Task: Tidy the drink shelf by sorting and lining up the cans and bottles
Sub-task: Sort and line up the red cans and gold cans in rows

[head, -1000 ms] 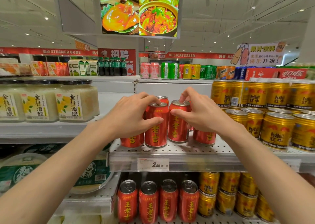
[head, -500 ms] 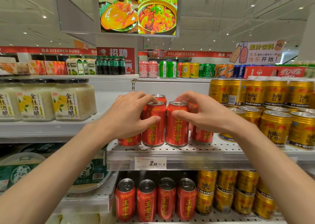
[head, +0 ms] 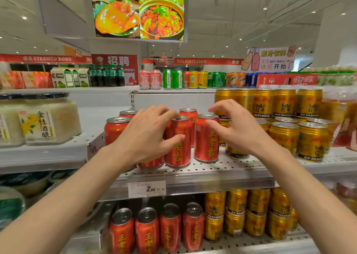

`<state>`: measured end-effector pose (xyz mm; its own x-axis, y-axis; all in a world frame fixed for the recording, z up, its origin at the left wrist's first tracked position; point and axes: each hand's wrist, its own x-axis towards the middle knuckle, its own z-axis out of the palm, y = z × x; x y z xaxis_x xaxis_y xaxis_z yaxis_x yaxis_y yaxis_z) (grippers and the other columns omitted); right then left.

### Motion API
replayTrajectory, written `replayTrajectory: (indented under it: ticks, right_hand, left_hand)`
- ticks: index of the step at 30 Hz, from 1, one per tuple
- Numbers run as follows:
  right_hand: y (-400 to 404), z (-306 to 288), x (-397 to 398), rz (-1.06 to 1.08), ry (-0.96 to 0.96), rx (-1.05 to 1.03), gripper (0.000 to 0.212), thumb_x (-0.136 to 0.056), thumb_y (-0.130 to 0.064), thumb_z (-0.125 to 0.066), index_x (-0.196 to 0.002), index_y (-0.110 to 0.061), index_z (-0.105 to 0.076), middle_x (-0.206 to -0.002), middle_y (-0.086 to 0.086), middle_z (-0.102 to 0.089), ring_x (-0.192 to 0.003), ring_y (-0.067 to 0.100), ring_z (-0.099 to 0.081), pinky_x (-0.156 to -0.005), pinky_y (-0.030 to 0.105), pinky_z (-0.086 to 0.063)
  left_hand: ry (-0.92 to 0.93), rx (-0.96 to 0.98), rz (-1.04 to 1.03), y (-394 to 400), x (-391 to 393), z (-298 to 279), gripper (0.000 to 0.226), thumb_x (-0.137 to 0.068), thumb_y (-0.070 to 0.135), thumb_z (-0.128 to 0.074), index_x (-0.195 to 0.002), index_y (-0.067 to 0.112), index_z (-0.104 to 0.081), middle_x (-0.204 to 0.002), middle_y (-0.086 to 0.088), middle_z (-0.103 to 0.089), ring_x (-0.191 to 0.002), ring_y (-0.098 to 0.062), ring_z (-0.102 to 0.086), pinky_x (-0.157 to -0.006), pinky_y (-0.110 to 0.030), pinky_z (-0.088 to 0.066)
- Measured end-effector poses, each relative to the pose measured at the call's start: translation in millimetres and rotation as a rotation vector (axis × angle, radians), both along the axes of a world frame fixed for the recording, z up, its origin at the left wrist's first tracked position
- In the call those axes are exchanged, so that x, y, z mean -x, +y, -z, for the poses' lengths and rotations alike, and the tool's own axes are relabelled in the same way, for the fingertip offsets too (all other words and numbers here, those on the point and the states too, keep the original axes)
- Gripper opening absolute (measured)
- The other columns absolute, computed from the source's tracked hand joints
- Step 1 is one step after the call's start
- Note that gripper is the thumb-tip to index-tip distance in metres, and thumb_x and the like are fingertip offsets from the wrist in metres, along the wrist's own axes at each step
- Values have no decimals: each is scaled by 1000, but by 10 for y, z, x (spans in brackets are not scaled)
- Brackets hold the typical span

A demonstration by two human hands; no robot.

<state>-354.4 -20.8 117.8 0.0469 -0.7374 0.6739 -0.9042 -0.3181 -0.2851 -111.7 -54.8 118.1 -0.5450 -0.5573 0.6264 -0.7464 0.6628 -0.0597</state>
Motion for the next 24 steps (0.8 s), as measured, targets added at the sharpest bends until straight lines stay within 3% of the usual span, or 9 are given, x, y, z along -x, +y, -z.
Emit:
replayTrajectory:
  ticks: [4,12,20,24]
  right_hand:
    - [18,56,9,-69,-128,-175,40,-92,-50,-65,-125,-31,-53,-130,-4,-62,-115,13,-60,-97,41,-55]
    - [76,47,-62,-86,-190,-128,41,-85,-54,-70,-115,-30,-54,-115,-11,-60,-102,9,-63,-83,38,-61]
    - [122,55,-119,-78,-155,-136,42,-88,-54,-65,-118,-29,-51,-121,-9,-58,-102,10,-62,-84,33,-59]
    - [117,18,-121,-68,-114,-153,45,-87,-58,-63,-121,-29,-52,-124,-8,-58,-111,11,-58,-94,37,-56]
  left_hand:
    - [27,-1,11,-15,5,36,57,-90,64,-56,-136,30,-53,-126,7,-59,-115,-16,-55,-99,-43,-47]
    - [38,-2,8,-5,5,50,60,-89,66,-53,-137,30,-52,-127,7,-58,-116,-15,-55,-99,-42,-47]
    - [35,-10,9,0,9,42,62,-88,67,-50,-137,29,-52,-128,7,-58,-116,-14,-54,-100,-41,-47]
    - [23,-9,8,21,-10,30,61,-90,65,-51,-139,30,-51,-131,8,-57,-119,-13,-53,-102,-41,-46]
